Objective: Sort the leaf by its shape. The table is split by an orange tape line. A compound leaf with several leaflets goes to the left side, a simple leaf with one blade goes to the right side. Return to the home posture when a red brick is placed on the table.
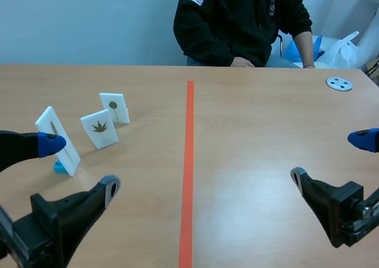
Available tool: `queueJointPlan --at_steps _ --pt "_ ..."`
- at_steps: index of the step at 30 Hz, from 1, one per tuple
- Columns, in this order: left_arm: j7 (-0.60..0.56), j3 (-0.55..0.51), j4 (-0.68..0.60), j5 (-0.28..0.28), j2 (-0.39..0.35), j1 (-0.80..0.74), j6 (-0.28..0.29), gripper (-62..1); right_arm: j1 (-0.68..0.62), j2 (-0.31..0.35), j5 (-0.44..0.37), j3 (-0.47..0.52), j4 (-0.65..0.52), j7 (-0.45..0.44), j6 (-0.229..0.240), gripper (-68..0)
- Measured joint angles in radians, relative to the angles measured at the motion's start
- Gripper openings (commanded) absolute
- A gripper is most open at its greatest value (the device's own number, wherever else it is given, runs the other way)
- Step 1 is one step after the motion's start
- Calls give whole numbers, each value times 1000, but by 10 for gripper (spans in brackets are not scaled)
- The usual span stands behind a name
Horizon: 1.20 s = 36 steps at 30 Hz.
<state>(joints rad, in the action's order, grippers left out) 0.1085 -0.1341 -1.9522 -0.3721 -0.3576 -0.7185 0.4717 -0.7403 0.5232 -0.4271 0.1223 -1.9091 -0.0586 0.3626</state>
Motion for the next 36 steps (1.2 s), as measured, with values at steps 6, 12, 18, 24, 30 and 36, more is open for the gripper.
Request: queueJointPlan --at_steps 6,12,18,24,30,36 --pt "90 37 -2 4 0 4 -6 14 0 0 0 0 0 0 0 -16" --pt "89 62 -2 4 0 18 -7 14 0 0 0 0 0 0 0 -16" --pt "89 62 -2 5 0 18 -15 14 0 0 0 0 0 0 0 -16" --pt "90 62 -2 5 0 21 -14 14 0 0 0 0 0 0 0 -16" --pt "90 62 -2 5 0 26 -14 14 0 0 0 0 0 0 0 4" --pt "90 62 -2 5 0 29 -14 14 0 0 0 0 0 0 0 4"
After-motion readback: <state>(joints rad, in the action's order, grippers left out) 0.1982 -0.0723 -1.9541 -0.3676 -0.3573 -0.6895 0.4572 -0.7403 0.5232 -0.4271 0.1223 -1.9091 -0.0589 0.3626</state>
